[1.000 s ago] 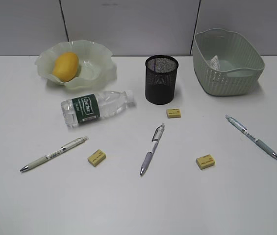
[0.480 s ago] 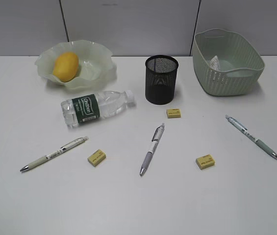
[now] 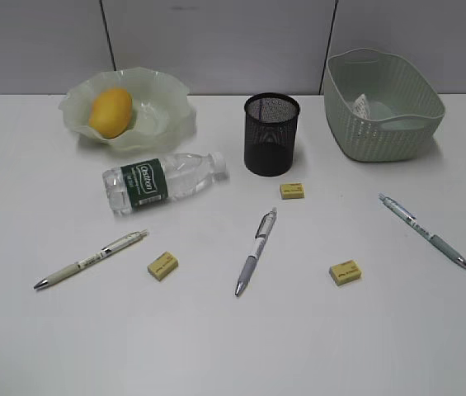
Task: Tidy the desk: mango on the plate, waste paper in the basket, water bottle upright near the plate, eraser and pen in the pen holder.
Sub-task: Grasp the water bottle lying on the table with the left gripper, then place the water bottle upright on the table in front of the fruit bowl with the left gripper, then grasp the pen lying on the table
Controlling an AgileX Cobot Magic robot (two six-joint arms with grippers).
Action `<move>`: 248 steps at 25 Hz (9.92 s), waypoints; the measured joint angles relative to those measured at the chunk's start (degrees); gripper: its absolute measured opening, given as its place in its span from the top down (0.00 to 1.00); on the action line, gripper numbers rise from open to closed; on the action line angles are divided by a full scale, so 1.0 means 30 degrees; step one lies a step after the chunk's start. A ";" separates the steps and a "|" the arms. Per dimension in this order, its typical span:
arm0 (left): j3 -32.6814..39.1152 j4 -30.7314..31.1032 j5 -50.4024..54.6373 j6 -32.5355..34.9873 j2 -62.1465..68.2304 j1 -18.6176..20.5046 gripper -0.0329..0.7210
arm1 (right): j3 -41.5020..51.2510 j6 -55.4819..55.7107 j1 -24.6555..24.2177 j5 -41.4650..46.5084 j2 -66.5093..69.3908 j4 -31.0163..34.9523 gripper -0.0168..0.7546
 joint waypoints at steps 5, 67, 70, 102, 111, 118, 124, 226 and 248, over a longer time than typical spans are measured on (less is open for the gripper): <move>0.0000 0.0000 0.0000 0.0000 0.0000 0.0000 0.30 | 0.1962 0.0000 0.0000 0.0000 -0.0485 0.0000 0.29; -2.6327 0.0394 0.0312 1.0582 4.0180 0.1156 0.14 | 0.2905 -0.0792 0.0000 -0.0887 -0.0508 -0.0074 0.33; -2.6392 -0.0300 0.0242 1.0863 4.0503 0.1156 0.16 | 0.2905 -0.0792 0.0000 -0.0887 -0.0508 -0.0074 0.33; -2.6329 -0.3170 0.3182 0.9469 3.5557 0.1035 0.31 | 0.2905 -0.0819 0.0000 -0.0867 -0.0508 -0.0074 0.33; -2.6126 -0.5270 0.3501 0.9405 3.1985 0.3010 0.31 | 0.2905 -0.0819 0.0000 -0.0867 -0.0508 -0.0074 0.34; -2.1902 -0.6892 0.1978 0.9389 2.8448 0.6113 0.31 | 0.2926 -0.0819 0.0000 -0.0867 -0.0508 -0.0074 0.34; -1.4517 -0.7120 -0.4273 0.9389 2.4460 0.7741 0.31 | 0.2926 -0.0819 0.0000 -0.0867 -0.0508 -0.0074 0.34; -0.3752 -0.1590 -0.4775 0.1094 1.5219 0.4885 0.21 | 0.2966 -0.0819 0.0000 -0.1305 -0.0508 -0.0074 0.34; 0.0214 -0.1402 0.0408 0.1094 0.4407 0.4885 0.35 | 0.2907 -0.0819 0.0000 -0.2251 0.0522 -0.0012 0.34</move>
